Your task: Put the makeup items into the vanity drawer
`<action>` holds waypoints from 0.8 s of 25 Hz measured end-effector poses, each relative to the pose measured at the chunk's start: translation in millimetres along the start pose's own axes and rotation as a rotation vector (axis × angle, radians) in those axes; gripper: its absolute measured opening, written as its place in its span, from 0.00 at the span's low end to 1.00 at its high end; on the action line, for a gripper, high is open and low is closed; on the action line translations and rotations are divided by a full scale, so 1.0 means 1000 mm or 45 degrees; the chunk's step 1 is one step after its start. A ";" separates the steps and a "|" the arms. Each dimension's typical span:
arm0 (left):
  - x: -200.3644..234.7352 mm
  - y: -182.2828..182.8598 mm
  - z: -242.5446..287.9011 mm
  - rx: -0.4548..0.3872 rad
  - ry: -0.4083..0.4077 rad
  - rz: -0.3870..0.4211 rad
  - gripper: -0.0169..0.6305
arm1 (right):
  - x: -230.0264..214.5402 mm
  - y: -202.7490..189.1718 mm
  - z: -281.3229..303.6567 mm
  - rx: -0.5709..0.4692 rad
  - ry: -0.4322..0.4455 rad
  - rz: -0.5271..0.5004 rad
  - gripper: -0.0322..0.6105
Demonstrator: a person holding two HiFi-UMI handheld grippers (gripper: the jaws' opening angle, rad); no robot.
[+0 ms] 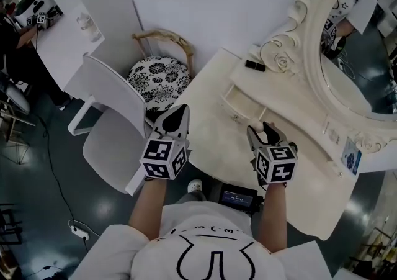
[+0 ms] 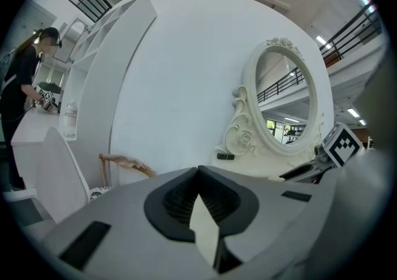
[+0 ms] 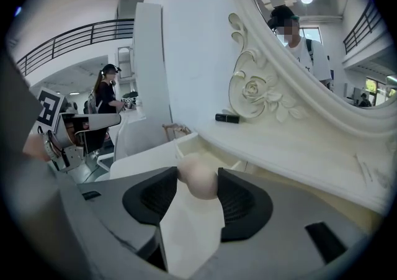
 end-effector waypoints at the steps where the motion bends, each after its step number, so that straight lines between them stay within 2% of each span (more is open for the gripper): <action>1: 0.000 0.004 0.001 -0.005 0.005 0.003 0.05 | -0.002 0.006 0.001 -0.012 0.002 -0.001 0.37; 10: 0.009 0.018 0.018 -0.007 0.080 0.002 0.05 | -0.018 0.034 0.036 -0.024 0.053 -0.007 0.38; 15: 0.013 0.014 0.023 0.017 0.096 -0.001 0.05 | -0.026 0.023 0.051 0.056 -0.003 -0.007 0.42; 20: 0.012 0.009 0.022 0.027 0.095 -0.003 0.05 | -0.029 0.022 0.045 0.024 -0.018 0.005 0.45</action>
Point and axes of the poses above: the fingertips, and each gripper's own axes: z forward along the fingers, x to its left, y out of its top, the point moved 4 cm from there along -z, backward along the fingers, and after that the axes turned 4 degrees about y, right-handed, at the moved point
